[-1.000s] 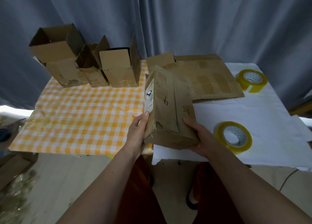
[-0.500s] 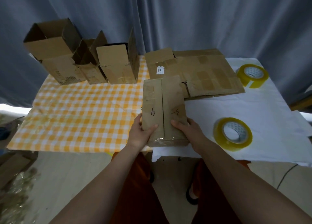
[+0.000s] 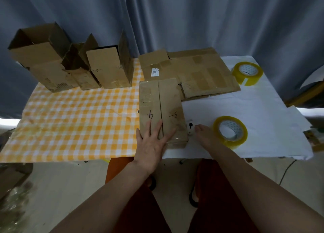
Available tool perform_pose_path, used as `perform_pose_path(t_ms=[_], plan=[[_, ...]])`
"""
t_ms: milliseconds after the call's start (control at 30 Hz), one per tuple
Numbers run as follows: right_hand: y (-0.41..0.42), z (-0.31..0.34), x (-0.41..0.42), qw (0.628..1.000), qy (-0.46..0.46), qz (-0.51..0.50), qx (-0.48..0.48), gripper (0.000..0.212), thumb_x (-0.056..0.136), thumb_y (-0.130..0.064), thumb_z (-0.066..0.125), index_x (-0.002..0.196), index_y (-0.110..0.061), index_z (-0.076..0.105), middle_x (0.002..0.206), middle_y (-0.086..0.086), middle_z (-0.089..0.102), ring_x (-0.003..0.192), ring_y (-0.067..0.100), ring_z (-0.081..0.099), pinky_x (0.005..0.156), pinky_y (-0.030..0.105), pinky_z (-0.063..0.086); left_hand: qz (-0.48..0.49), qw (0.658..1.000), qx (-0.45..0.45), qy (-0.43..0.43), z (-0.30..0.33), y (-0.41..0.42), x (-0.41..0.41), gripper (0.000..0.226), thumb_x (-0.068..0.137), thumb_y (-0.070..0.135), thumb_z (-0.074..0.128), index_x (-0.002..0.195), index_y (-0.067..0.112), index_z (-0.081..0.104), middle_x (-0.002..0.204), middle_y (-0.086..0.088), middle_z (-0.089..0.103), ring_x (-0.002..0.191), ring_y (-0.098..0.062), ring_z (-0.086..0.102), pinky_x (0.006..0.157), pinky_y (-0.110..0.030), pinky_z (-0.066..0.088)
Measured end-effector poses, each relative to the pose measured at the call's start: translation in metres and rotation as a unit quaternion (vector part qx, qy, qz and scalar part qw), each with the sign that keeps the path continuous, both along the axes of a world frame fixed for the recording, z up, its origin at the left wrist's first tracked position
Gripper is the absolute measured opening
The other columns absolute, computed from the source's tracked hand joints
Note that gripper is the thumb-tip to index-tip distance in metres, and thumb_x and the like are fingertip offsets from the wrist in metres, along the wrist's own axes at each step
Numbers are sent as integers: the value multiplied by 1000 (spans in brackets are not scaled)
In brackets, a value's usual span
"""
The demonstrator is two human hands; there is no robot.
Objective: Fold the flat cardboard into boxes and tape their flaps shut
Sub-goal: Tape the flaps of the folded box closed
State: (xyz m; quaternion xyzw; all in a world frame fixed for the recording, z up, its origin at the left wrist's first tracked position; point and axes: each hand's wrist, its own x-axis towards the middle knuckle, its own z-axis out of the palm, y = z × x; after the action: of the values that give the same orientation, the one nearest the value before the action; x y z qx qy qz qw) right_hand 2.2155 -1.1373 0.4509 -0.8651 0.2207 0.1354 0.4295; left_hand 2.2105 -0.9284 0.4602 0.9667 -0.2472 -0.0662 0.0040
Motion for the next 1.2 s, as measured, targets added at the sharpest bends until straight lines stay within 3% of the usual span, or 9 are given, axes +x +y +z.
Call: perform_pose_path(t_ms=[200,400,500,667,800,867,1000,1100,1200], plan=[[-6,-14,-11,934,-79,-49,-344,40,88,-17,52,125,-5,44,128,20,42,121,35,36,97,40,30,-12,1000,-12,-11,-4,-12,0,83,96,11,44,147,49,-9,160,0,-17,142,-35,-27,109,-64,-11],[-36,-33,-32,915,22,-24,-402,34,88,-14,47,121,-8,51,119,11,57,121,31,43,116,49,4,-12,999,-12,-50,-3,-14,2,70,98,21,41,150,42,-1,161,-5,0,147,-32,-9,118,-53,-5],[-53,-22,-38,947,-42,-11,-317,32,91,-19,52,123,-14,56,121,7,61,121,25,49,115,43,6,4,996,-51,-75,-7,-20,-6,79,91,13,55,152,36,10,152,-6,20,139,-27,14,116,-41,19],[-43,39,-33,984,-154,78,-48,45,85,-17,67,128,-8,56,127,13,58,114,28,54,90,32,40,-9,983,-178,-52,-8,-13,-2,61,92,12,54,149,22,33,141,-2,40,128,-20,33,107,-32,34],[-5,90,-30,954,-250,135,92,37,80,-10,71,113,-25,62,100,-5,66,84,-12,59,71,6,46,30,942,-328,62,0,-1,0,63,88,2,55,146,18,38,140,-2,47,131,-16,38,109,-23,31],[13,103,-27,947,-252,163,116,36,79,-9,72,107,-29,62,93,-15,65,82,-15,59,68,4,46,61,915,-382,115,6,4,2,64,88,-1,54,145,22,38,140,0,49,131,-15,42,104,-15,33],[42,98,-23,954,-206,204,75,34,81,-13,71,114,-15,65,106,4,65,94,11,61,81,26,52,142,840,-515,92,22,11,-5,67,87,-8,51,141,30,36,140,9,43,133,-8,37,108,-19,33],[53,92,-21,959,-210,189,37,32,80,-17,72,110,-11,65,107,8,63,97,21,57,82,35,49,91,857,-506,11,35,14,-21,73,81,-5,44,134,42,27,134,30,29,127,22,24,103,0,19],[61,91,-16,956,-226,184,41,33,80,-18,72,111,-13,64,102,2,61,91,13,54,72,20,45,82,862,-500,-16,39,11,-32,67,87,-8,43,143,25,29,142,21,30,133,15,23,108,-5,19]])
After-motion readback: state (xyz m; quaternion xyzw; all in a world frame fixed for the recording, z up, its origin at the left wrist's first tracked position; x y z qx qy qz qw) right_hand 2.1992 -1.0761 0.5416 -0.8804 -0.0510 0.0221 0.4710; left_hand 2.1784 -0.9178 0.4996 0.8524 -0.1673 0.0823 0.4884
